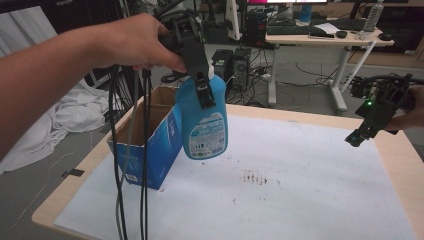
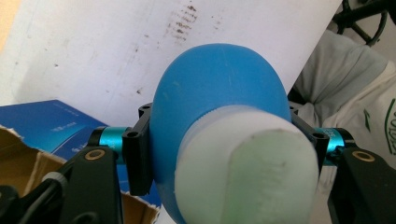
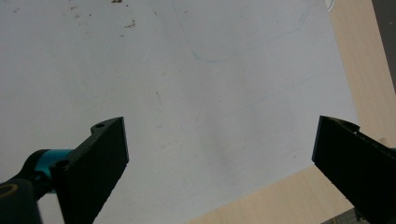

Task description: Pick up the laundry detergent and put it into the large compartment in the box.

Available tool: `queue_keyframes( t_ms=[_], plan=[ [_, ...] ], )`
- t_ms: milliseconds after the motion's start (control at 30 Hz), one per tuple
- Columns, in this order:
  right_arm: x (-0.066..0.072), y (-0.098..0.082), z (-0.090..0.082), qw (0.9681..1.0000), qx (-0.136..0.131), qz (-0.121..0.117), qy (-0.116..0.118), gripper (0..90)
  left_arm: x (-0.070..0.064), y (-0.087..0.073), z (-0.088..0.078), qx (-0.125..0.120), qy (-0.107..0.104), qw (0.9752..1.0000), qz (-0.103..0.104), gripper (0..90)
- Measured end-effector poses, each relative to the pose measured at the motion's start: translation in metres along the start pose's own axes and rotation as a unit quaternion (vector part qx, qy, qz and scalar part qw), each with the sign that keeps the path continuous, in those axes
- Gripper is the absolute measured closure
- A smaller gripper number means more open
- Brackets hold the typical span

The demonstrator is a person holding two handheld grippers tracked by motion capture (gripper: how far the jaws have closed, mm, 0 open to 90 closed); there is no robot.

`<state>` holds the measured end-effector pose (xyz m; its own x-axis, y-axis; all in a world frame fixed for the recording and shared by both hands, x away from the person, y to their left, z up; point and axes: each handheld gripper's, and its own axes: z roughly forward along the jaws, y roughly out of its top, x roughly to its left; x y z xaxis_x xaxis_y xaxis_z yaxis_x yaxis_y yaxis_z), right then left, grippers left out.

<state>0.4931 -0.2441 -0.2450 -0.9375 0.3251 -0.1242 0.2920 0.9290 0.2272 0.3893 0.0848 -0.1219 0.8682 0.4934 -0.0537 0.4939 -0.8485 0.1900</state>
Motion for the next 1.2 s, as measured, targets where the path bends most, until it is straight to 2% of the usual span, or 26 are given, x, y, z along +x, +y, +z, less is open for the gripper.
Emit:
queue_keyframes(
  t_ms=[233, 400, 700, 800, 1200],
  plan=[
    [-0.001, 0.000, 0.000, 1.0000, 0.000, 0.004, 0.000, 2.8, 0.011, -0.008, -0.018, -0.006, 0.008, 0.9998, 0.015, 38.0],
    [-0.002, 0.002, 0.000, 1.0000, 0.005, 0.007, -0.001, 2.8, 0.021, -0.015, -0.030, -0.008, 0.002, 0.9997, 0.024, 38.1],
    [-0.002, 0.002, -0.001, 0.9999, 0.006, 0.009, -0.003, 2.8, 0.040, -0.036, -0.043, -0.004, 0.021, 0.9992, 0.033, 38.1],
    [-0.003, 0.002, -0.001, 0.9999, 0.007, 0.011, -0.003, 2.8, 0.048, -0.045, -0.045, -0.005, 0.022, 0.9993, 0.031, 38.1],
    [-0.004, 0.001, -0.002, 0.9997, 0.015, 0.018, -0.007, 2.8, 0.078, -0.084, -0.055, -0.016, 0.032, 0.9994, -0.002, 38.1]
  ],
)
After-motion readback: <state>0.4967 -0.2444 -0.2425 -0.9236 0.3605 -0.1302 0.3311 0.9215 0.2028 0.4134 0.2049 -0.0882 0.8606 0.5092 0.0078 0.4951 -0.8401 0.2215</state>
